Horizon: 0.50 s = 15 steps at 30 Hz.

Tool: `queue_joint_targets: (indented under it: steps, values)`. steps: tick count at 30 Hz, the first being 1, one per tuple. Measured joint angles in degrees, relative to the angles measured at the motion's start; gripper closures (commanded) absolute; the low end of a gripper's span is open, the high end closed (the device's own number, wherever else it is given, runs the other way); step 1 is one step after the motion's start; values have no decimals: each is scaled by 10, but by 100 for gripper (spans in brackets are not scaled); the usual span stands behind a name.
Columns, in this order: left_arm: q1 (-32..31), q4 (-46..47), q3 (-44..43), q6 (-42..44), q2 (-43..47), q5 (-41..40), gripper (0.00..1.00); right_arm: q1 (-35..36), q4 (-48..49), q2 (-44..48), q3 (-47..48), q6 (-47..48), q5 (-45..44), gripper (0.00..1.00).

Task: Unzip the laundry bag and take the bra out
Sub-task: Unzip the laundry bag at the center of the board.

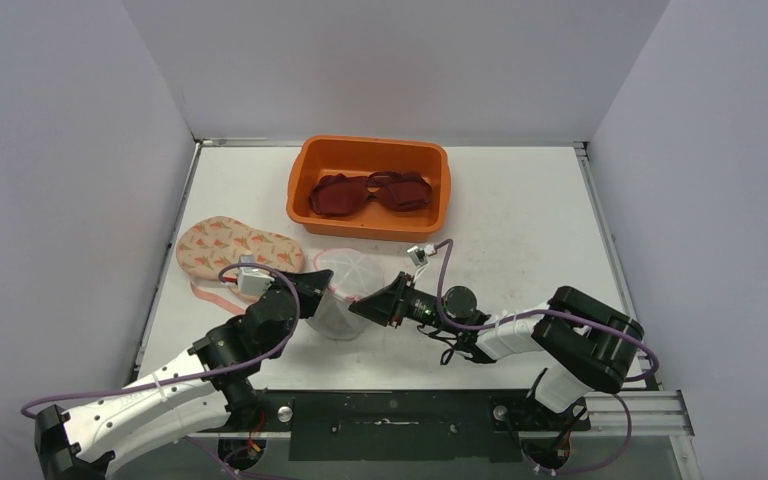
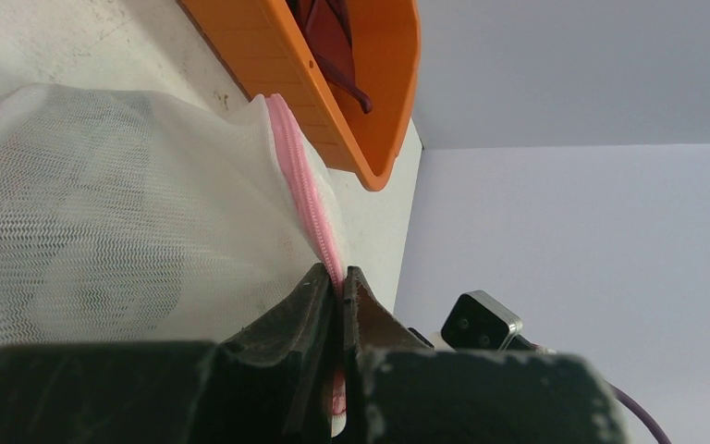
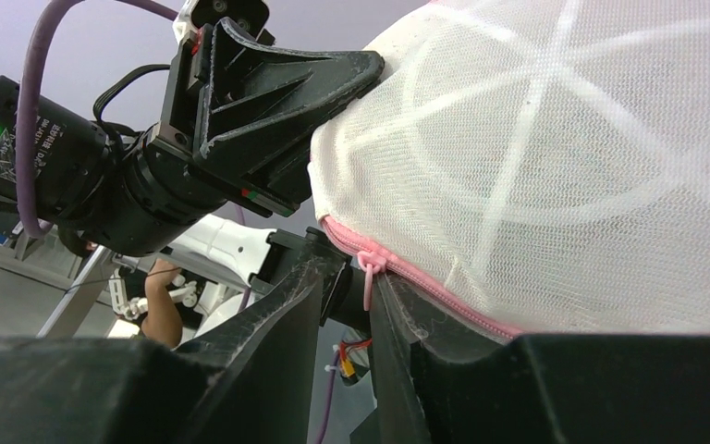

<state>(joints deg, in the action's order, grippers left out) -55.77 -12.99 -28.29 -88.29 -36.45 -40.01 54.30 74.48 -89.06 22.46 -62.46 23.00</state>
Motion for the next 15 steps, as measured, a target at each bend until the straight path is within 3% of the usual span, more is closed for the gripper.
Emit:
queue_joint_targets:
  steps: [8, 15]
  values:
    - [0, 0, 4, -1, 2, 4, 100, 0, 0, 0, -10, 0, -9, 94]
    - [0, 0, 8, 0, 2, 13, 100, -2, -27, 5, -19, 13, -12, 95]
